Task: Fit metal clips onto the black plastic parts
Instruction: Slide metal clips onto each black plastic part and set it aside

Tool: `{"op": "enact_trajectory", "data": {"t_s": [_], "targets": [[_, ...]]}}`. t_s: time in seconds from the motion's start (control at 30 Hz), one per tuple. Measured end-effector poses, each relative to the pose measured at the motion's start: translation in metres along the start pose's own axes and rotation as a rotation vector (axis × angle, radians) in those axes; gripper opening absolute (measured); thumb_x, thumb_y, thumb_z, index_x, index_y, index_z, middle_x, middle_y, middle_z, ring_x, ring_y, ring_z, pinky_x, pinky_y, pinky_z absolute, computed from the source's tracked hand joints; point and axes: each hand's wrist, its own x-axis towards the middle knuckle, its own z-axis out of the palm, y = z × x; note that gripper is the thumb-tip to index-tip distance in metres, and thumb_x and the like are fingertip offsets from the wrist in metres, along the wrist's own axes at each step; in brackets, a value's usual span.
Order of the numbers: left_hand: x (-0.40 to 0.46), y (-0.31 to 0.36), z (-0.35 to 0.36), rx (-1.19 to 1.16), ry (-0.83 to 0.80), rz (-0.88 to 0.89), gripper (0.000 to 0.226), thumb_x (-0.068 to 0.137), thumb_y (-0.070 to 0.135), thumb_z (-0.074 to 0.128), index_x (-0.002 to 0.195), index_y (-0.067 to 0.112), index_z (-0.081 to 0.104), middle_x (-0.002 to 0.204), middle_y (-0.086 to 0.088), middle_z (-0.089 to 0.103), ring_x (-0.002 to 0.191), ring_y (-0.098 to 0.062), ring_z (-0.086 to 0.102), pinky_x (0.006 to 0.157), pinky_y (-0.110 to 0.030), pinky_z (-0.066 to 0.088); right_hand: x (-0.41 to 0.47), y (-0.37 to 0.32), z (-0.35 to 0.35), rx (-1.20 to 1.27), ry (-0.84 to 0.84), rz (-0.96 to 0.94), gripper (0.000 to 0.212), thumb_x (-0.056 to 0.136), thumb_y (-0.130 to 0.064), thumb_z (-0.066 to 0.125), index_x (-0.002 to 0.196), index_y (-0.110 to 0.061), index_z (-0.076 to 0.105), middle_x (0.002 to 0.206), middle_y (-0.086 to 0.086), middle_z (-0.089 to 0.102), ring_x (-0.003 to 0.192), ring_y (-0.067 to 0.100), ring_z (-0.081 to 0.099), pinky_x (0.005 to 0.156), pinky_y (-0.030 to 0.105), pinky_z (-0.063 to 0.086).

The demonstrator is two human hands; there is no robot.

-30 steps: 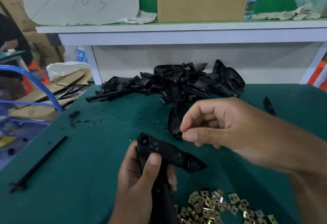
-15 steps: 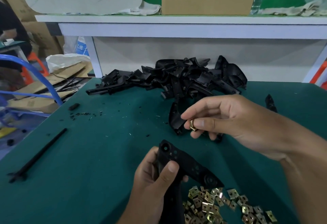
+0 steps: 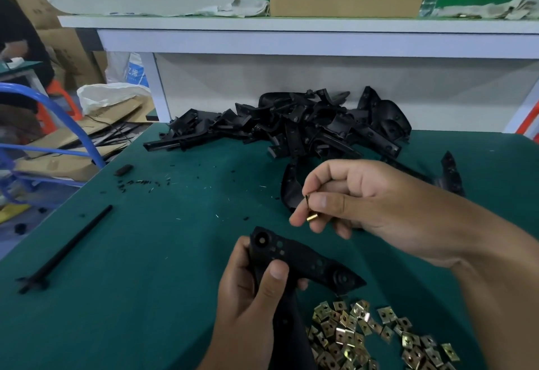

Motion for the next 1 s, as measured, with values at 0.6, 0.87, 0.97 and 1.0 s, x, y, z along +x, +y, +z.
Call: {"op": "enact_trajectory", "data": {"t_s": [0.6,0.87,0.97,1.0], "targets": [[-0.008,-0.002,0.002,0.072,0.021,0.164,0.038,0.08,0.062,0.075,0.1,0.031,0.065,0.09,-0.005,0.07,0.075,-0.017,0.067,0.068,-0.03,0.055,0.005,-0.003,0.016,-0.105,-0.025,-0.065,0.017,0.086,-0.043,0.069,0.102,-0.037,0.073,0.097,-0.012,0.076,0.084,-0.002,0.066,0.067,0.015,0.049],[-0.009,-0.001,0.0,0.086,0.0,0.178,0.033,0.084,0.059,0.073,0.099,0.031,0.065,0.089,-0.001,0.069,0.075,-0.017,0.067,0.069,-0.029,0.056,0.008,-0.002,0.022,-0.057,-0.038,-0.081,0.011,0.086,-0.036,0.073,0.096,-0.032,0.075,0.092,-0.008,0.076,0.079,-0.004,0.067,0.064,0.007,0.047],[-0.01,-0.001,0.0,0.074,0.01,0.184,0.033,0.082,0.059,0.074,0.097,0.031,0.064,0.087,-0.002,0.069,0.074,-0.017,0.068,0.068,-0.029,0.055,0.008,-0.001,0.023,-0.07,-0.028,-0.096,0.011,0.085,-0.037,0.075,0.095,-0.032,0.076,0.09,-0.008,0.075,0.081,-0.001,0.069,0.07,0.008,0.049],[-0.009,-0.001,0.0,0.07,0.01,0.185,0.034,0.082,0.059,0.074,0.097,0.031,0.064,0.086,-0.001,0.068,0.073,-0.017,0.067,0.068,-0.029,0.055,0.008,-0.001,0.022,-0.086,-0.026,-0.099,0.014,0.084,-0.039,0.075,0.096,-0.032,0.076,0.092,-0.007,0.076,0.084,0.002,0.07,0.075,0.012,0.052]]}}
